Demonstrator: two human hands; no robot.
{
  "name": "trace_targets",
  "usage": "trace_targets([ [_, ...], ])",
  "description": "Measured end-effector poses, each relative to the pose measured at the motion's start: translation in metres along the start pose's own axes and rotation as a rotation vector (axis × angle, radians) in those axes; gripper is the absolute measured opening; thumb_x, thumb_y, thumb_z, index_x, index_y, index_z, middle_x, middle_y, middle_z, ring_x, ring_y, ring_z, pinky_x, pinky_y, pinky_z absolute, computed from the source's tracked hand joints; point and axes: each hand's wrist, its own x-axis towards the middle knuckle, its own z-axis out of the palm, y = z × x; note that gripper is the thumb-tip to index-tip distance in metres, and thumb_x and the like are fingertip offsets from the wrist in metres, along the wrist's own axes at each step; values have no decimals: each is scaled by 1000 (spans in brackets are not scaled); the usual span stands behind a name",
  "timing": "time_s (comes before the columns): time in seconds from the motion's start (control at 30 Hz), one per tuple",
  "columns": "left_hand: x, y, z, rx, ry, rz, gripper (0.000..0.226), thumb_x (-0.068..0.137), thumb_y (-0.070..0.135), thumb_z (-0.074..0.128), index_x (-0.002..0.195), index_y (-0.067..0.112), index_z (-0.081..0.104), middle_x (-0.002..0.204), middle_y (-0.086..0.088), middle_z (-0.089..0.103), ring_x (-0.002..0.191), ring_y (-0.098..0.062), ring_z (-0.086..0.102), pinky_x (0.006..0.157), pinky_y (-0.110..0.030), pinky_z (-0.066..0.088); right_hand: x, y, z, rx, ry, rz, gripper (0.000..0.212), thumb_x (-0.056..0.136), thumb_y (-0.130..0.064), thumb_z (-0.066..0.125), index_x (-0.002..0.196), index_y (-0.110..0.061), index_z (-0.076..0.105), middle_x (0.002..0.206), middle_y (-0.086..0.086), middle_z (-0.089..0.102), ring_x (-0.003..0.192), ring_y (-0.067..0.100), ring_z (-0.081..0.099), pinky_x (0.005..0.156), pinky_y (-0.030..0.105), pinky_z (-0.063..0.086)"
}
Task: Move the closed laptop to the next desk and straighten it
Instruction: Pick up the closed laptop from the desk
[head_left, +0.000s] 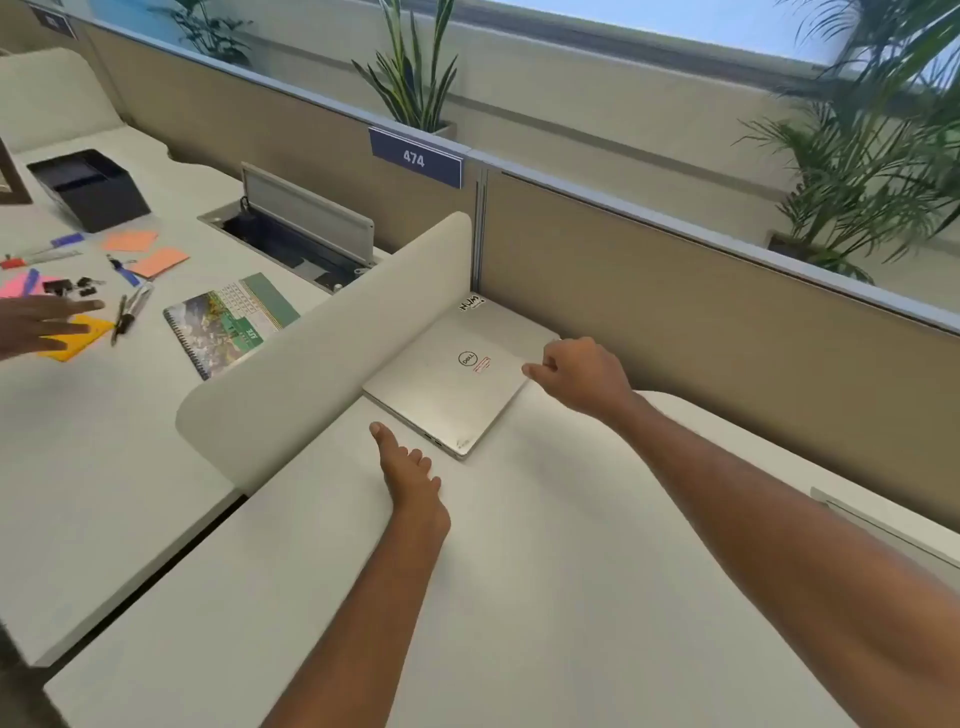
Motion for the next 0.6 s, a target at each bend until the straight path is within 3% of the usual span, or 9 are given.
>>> trace_targets([
  [0.23, 34, -6, 9, -119, -8, 16, 102, 102, 82, 37, 172, 8, 33, 172, -12, 47, 156, -23, 50, 129, -48, 35, 79, 10, 32, 90, -4, 88, 38, 97, -50, 72, 89, -14, 66, 94, 3, 72, 95, 32, 70, 71, 35, 45],
  [0.3, 39, -8, 12, -129, -5, 20, 102, 102, 82, 37, 172, 8, 34, 172, -11, 47, 156, -22, 50, 128, -48, 35, 99, 12, 45, 93, -36, 88, 39, 95, -53, 74, 107, -15, 71, 113, 4, 74, 110, 31, 70, 79, 35, 48],
  [0.37, 43, -11, 14, -148, 10, 17, 101, 102, 81, 39, 172, 8, 35, 172, -10, 48, 156, -22, 50, 128, -48, 35, 117, 14, 56, 104, -59, 73, 57, 92, -57, 76, 132, -16, 69, 138, 6, 68, 130, 30, 64, 95, 39, 51],
  [0.43, 46, -14, 13, -156, 11, 9, 101, 101, 81, 41, 171, 8, 36, 171, -10, 49, 156, -22, 50, 127, -48, 36, 137, 17, 66, 120, -48, 75, 72, 87, -61, 77, 142, -16, 64, 147, 7, 64, 140, 32, 58, 107, 44, 52],
  [0.5, 52, -14, 11, -174, 7, -6, 104, 100, 82, 42, 171, 7, 36, 170, -11, 50, 155, -23, 51, 127, -49, 36, 155, 22, 72, 152, -39, 94, 78, 86, -59, 80, 143, -10, 62, 149, 12, 63, 142, 34, 56, 112, 48, 50],
  [0.6, 59, -13, 7, -192, 0, -33, 111, 97, 87, 40, 170, 4, 36, 168, -14, 52, 154, -26, 52, 128, -50, 35, 171, 21, 71, 199, -67, 108, 69, 87, -54, 84, 131, -5, 66, 135, 16, 69, 133, 37, 62, 101, 43, 51],
])
